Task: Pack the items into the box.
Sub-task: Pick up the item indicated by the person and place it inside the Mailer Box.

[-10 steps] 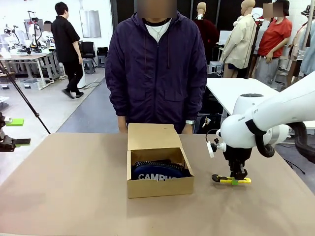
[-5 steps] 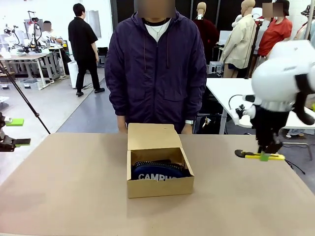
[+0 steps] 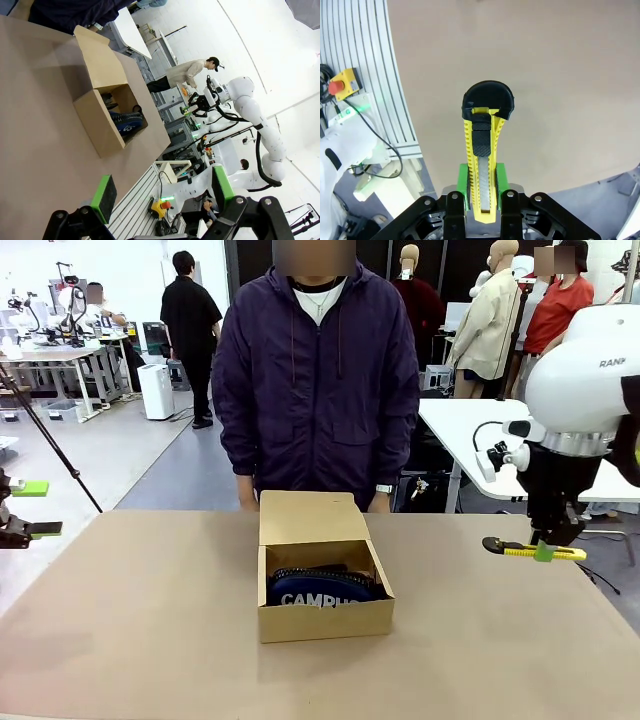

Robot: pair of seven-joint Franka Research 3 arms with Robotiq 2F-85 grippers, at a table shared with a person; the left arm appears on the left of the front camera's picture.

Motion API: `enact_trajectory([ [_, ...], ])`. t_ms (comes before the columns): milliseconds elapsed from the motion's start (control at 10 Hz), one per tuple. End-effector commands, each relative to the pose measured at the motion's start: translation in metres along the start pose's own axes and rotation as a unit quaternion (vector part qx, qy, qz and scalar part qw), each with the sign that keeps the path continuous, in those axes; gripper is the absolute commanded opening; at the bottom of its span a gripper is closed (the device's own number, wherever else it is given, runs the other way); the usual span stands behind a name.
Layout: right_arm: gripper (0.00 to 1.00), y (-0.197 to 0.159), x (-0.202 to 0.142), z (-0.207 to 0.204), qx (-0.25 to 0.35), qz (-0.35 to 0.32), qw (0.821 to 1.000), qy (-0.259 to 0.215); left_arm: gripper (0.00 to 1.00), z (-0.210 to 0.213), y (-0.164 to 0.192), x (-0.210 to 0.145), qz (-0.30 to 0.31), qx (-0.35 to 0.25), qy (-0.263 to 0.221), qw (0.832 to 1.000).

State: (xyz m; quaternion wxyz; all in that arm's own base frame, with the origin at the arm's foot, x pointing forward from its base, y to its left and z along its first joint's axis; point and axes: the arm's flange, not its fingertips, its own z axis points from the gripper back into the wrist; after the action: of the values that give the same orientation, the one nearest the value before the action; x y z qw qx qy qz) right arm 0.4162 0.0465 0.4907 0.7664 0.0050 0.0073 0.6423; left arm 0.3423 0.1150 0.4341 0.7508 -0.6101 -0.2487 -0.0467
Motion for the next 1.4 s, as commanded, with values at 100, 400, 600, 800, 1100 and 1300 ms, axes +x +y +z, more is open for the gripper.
enact_trajectory([
  [100,0.00,0.000,0.012,0.011,-0.008,-0.023,1.000,-0.004,1.00,0.002,-0.004,-0.001,0.005,-0.001,0.003,1.000],
  [400,0.00,-0.009,0.091,0.042,-0.036,-0.018,0.999,0.021,1.00,0.002,-0.004,-0.001,0.005,-0.001,0.003,1.000],
  [600,0.00,-0.013,0.165,0.048,-0.054,0.013,0.998,0.025,1.00,0.002,-0.004,-0.001,0.005,-0.001,0.003,1.000],
  [800,0.00,-0.012,0.235,0.037,-0.046,0.042,0.998,0.006,1.00,0.002,-0.004,-0.001,0.005,-0.001,0.003,1.000],
  [1100,0.00,-0.004,0.317,-0.002,-0.027,0.066,0.997,0.003,1.00,0.002,-0.004,-0.001,0.005,-0.001,0.003,1.000],
  [1300,0.00,-0.004,0.343,-0.033,-0.004,0.059,0.998,0.014,1.00,0.002,-0.004,-0.001,0.005,-0.001,0.003,1.000],
])
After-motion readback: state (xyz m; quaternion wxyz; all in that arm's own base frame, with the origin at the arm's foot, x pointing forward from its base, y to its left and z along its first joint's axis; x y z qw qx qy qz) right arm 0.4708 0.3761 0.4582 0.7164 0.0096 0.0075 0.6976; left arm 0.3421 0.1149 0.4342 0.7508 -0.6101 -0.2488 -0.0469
